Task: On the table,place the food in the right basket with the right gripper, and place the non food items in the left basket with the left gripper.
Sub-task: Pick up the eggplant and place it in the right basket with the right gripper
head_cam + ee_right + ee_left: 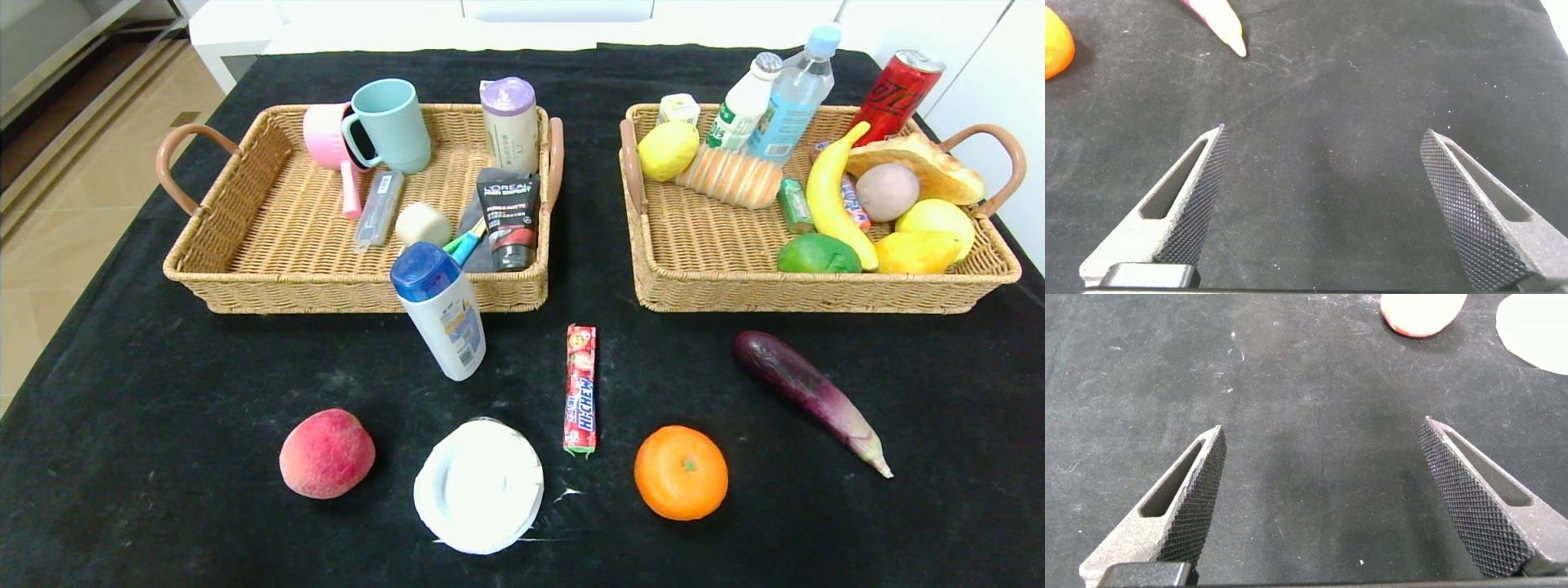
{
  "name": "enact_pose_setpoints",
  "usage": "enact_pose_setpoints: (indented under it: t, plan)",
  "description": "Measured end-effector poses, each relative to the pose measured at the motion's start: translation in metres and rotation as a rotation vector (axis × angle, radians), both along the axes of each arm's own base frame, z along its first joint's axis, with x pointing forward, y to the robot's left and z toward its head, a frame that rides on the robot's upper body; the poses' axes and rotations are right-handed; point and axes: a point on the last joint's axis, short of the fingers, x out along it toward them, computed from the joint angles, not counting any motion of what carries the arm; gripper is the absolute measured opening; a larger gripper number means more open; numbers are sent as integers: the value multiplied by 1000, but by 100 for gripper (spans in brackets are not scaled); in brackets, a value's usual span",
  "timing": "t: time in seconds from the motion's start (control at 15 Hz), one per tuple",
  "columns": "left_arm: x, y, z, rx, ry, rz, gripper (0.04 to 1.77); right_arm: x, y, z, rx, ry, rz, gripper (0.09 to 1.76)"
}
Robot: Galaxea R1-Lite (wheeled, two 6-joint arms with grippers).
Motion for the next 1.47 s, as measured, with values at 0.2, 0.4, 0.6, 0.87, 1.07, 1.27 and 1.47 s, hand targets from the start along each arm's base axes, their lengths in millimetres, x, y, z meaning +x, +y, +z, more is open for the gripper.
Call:
enact_pose_setpoints:
  t: [0.2,0.4,0.6,0.87,1.07,1.27,1.47]
  plan:
    - [0,0,1,12,-9,-4,172,-1,0,2,4,-6,2,171]
    - [-4,-1,15,12,-66,-42,172,-7,1,35,34,-78,53,171]
    - [-12,-3,40,15,-121,-152,172,-10,3,77,34,-125,160,171]
    - [-6,-4,77,11,-116,-212,172,-4,5,117,26,-135,264,171]
    - [8,-3,111,9,-80,-297,172,7,9,136,17,-98,453,171]
    - [30,-7,133,6,-17,-437,172,24,11,147,25,-41,530,171]
    - [51,-15,143,9,54,-555,172,38,12,156,34,-2,547,171]
